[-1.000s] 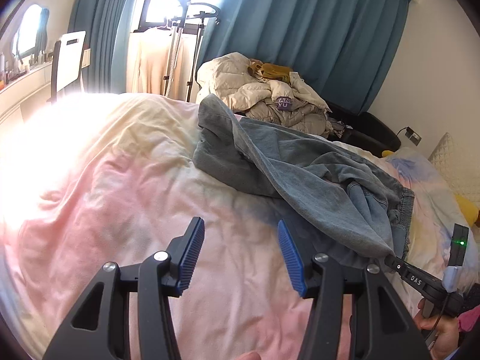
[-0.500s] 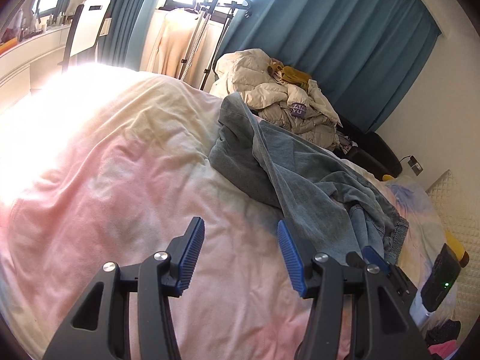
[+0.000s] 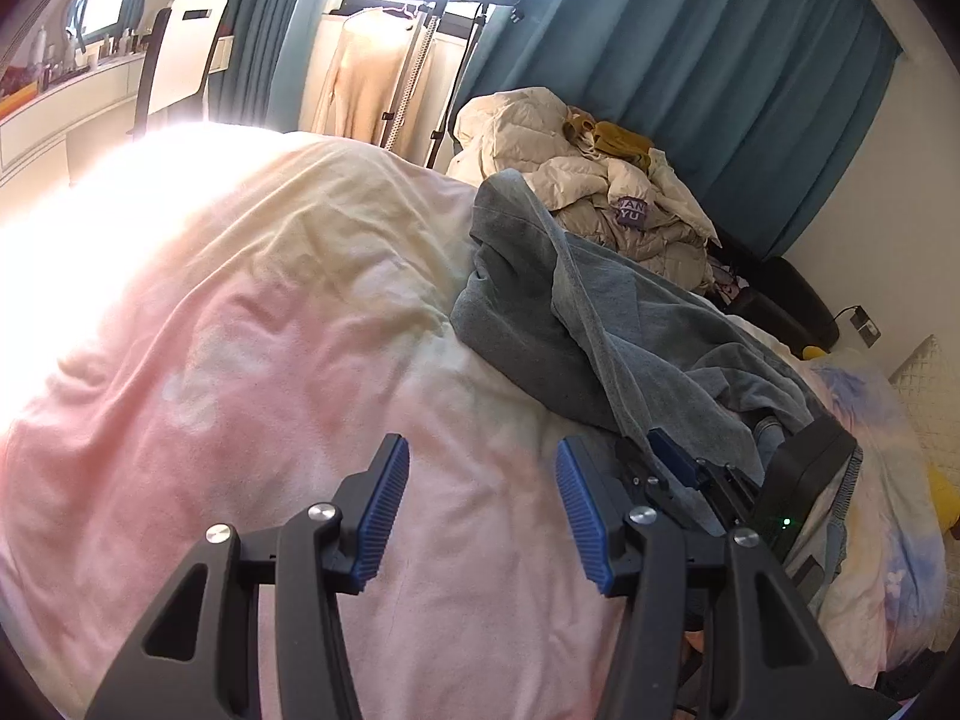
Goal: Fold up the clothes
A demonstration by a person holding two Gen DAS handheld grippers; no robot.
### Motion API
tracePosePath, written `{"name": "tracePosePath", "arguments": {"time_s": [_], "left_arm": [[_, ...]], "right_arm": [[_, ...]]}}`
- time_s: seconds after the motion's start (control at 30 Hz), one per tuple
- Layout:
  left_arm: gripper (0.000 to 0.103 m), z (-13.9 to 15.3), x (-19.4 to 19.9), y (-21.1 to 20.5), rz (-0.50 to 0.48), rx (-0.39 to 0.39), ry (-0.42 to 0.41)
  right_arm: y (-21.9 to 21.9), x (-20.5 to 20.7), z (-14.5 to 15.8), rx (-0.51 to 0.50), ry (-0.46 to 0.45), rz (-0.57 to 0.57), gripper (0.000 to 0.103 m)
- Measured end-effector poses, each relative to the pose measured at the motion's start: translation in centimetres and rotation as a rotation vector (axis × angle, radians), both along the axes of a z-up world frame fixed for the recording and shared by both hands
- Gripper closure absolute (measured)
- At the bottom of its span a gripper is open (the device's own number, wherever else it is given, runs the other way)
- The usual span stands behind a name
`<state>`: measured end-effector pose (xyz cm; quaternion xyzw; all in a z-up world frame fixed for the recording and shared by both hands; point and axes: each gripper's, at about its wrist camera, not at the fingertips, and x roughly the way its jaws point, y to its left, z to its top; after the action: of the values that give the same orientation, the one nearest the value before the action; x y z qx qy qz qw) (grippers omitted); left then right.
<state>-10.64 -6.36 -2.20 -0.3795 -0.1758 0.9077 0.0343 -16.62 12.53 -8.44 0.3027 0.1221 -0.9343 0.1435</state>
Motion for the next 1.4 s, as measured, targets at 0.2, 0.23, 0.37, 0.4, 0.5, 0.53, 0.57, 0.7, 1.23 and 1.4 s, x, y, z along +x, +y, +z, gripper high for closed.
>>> {"name": "tracePosePath", "arguments": {"time_s": [0.2,0.23,0.37,0.4,0.5,0.53,0.57,0.7,1.23,1.4], "left_arm": [[0.05,-1.0,-0.8,0.4,-0.014,0.005,-0.01],[0.05,-0.9,-0.7,0.1,-0.008,0.016,-0.009],[0.05,-1.0,-0.1,-0.7,0.02,0.051,-0.014],[0.051,-1.1,0.0,-0.9,0.026,0.06,-0.017],[0.05,-1.3,0.5,-1.3,0.042,0.076,-0.024],[0.05,-1.4,0.7,-1.1,0.044,0.071,-0.02],[0.05,-1.2,1.0,-1.1,0.049,0.062,-0.016],[0.05,-0.6,1.8,-1.7,0.066,0.064,0.004],[0.05,0.4,3.7,1.4,-0.052,-0.051,0.046],[0.05,0.1,2.9,4.1,-0.115,-0.128,0.03]], "right_arm": [[0.9,-0.3,1.1,-0.051,0.014,0.0,0.1],[0.9,-0.1,1.5,-0.067,0.011,0.006,0.101],[0.8,1.4,3.0,-0.085,0.012,0.032,0.101],[0.9,1.9,3.2,-0.084,0.007,0.034,0.101],[1.0,3.5,3.9,-0.085,-0.017,0.038,0.101],[1.1,4.2,4.0,-0.087,-0.029,0.04,0.101],[1.1,5.0,4.2,-0.082,-0.035,0.042,0.101],[0.9,8.1,4.8,-0.037,-0.051,0.053,0.101],[4.9,12.0,-1.5,-0.341,-0.591,-0.083,0.082],[10.2,12.5,3.1,-0.482,-0.398,-0.24,0.059]]}}
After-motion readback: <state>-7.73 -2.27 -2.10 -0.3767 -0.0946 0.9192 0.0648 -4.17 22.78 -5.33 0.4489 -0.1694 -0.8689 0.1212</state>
